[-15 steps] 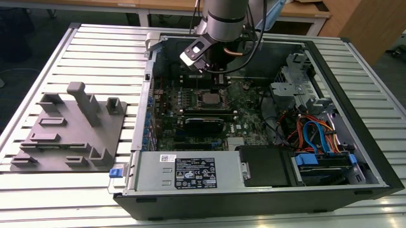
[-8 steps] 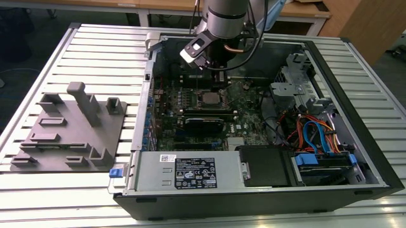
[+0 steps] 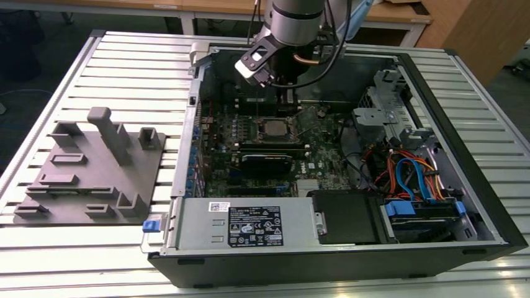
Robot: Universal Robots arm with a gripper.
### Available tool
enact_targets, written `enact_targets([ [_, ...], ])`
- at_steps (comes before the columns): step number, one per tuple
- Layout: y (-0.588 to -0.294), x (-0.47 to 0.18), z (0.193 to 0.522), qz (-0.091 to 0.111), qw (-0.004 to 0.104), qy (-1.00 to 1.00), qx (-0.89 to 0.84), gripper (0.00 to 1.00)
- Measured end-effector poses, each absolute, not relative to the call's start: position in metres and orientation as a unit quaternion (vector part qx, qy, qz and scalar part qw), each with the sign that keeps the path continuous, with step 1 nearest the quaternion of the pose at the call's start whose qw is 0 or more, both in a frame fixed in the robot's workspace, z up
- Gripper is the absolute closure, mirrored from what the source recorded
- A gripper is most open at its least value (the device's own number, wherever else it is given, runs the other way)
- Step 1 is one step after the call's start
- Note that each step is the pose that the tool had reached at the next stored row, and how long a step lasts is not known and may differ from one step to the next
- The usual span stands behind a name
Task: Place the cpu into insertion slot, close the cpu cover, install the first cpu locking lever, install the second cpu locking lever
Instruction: 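Close the cpu cover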
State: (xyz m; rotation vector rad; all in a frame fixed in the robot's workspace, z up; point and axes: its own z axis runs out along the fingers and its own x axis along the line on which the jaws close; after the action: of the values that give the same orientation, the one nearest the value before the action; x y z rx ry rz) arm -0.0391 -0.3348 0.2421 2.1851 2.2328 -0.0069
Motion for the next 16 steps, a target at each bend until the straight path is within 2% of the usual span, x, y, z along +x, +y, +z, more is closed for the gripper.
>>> enact_targets([
  [16, -0.3348, -0.0391, 0.249, -0.003, 0.009, 0.715, 0.699, 0.9],
])
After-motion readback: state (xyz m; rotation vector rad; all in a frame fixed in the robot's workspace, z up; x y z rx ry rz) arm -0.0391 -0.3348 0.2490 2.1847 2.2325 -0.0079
